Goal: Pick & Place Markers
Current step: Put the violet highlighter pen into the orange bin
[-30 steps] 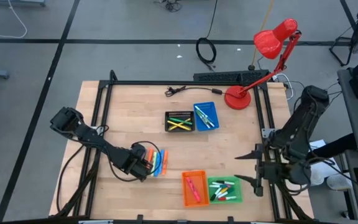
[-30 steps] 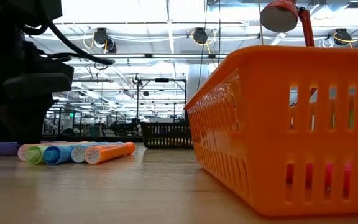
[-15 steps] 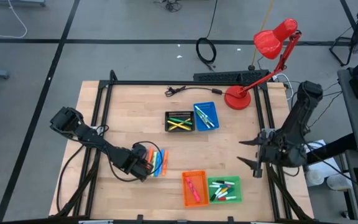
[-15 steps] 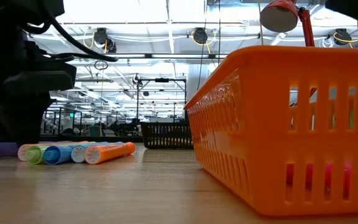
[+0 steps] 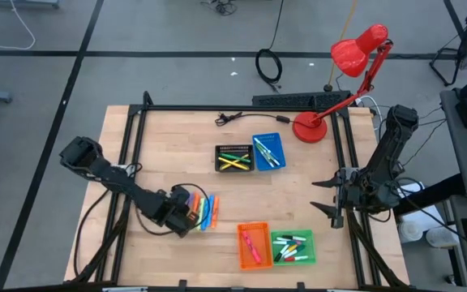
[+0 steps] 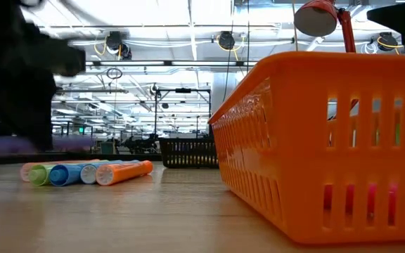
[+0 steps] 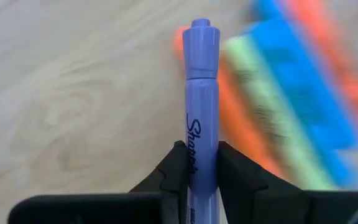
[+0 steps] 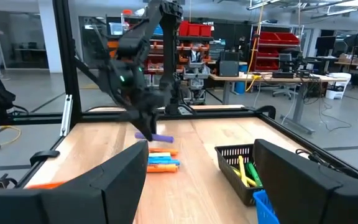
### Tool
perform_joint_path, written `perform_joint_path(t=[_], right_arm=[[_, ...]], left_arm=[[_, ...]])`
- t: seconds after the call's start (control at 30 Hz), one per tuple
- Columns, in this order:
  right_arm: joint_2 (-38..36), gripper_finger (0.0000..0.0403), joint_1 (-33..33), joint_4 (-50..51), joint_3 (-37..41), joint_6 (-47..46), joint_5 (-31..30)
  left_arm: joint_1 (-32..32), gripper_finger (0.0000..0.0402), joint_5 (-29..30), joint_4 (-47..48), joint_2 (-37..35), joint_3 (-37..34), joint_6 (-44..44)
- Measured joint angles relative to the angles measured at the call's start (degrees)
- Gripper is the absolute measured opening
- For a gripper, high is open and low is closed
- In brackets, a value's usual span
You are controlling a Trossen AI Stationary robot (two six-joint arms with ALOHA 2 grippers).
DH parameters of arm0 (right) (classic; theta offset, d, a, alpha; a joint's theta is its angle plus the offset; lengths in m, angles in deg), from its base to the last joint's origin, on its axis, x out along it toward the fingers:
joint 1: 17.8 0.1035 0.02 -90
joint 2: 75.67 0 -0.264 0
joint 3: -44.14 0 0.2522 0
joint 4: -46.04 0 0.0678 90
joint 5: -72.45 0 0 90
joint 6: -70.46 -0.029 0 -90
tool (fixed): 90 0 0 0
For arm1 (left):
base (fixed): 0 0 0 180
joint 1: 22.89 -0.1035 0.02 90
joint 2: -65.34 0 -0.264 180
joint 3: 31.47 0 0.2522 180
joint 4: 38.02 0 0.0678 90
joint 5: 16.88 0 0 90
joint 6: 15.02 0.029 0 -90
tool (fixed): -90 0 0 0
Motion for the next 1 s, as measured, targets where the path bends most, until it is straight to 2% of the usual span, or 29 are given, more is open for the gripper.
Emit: perform_joint_path(t=[0.1, 0.2, 0.33, 0.43, 0.5, 0.6, 0.83, 1.0], right_arm=[[0.0, 0.0279, 0.0, 0.0, 0.0, -0.1, 0.0], [0.0, 0.0279, 0.0, 0.0, 0.0, -0.2, 0.0], [0.0, 0.0279, 0.0, -0.3, 0.0, -0.2, 0.0], [0.0, 0.0279, 0.0, -0.8, 0.0, -0.2, 0.0], [0.0, 0.0279, 0.0, -1.0, 0.0, -0.2, 0.0], [0.0, 0.0279, 0.0, -1.0, 0.0, -0.2, 0.0], [0.0, 0.0279, 0.0, -1.2, 0.0, -0.2, 0.0], [0.1, 0.0279, -0.1, -1.1, 0.0, -0.2, 0.0]], left_arm=[[2.4, 0.0063, 3.6, -0.5, -1.9, 1.5, 0.1], [5.3, 0.0063, 11.1, -4.3, -3.2, 4.1, 2.2], [8.5, 0.0063, 18.7, -22.0, -3.1, 5.8, 13.6], [8.9, 0.0063, 19.5, -40.2, -1.1, 7.2, 27.0], [8.8, 0.0063, 18.5, -45.1, 1.1, 9.2, 33.7], [7.5, 0.0063, 17.7, -44.5, 5.8, 15.7, 35.0], [2.8, 0.0063, 10.8, -32.2, 19.0, 34.3, 37.1], [-0.2, 0.0063, 5.4, -32.0, 26.3, 41.0, 37.1]])
